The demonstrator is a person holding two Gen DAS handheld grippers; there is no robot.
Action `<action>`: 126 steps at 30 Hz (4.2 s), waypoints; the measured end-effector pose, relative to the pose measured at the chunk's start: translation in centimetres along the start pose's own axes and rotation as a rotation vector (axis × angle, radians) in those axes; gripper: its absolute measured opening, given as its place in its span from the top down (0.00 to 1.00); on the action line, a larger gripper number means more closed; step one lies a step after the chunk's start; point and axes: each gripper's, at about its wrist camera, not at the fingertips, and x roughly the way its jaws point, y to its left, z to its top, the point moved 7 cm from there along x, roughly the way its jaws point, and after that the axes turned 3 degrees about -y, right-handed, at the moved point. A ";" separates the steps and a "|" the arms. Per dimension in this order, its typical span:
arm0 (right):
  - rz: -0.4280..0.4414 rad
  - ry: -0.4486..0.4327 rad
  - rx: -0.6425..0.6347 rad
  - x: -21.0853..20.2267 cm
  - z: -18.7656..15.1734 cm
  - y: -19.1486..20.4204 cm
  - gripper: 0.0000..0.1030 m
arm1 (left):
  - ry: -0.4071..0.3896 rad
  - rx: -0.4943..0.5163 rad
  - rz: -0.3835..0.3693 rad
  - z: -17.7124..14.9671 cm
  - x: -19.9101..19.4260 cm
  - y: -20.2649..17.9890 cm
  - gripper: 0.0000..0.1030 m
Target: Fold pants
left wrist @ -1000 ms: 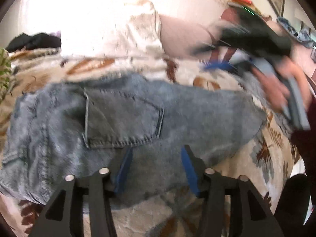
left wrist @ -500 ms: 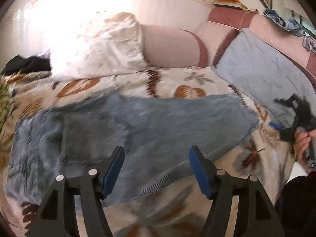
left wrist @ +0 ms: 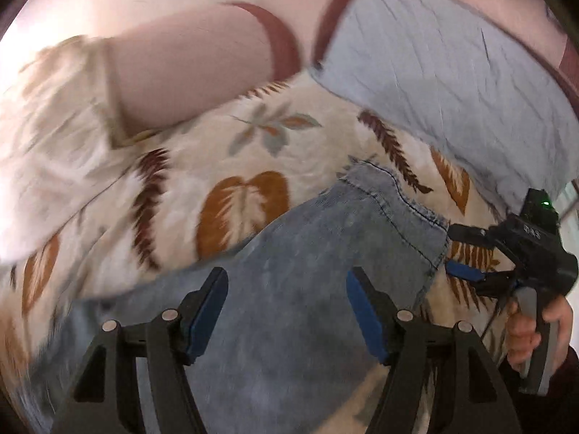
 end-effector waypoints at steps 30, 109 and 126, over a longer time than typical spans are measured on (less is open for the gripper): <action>-0.009 -0.078 0.061 -0.1 -0.2 -2.0 0.57 | 0.221 0.281 -0.372 7.3 16.0 -9.5 0.62; 0.167 0.155 -0.503 3.2 -17.6 11.7 0.87 | -0.128 -0.138 -0.165 -0.8 -0.4 10.0 0.87; 0.247 0.359 -0.418 4.5 -19.5 12.3 0.44 | -0.124 -0.248 0.020 -7.7 -6.3 12.5 0.86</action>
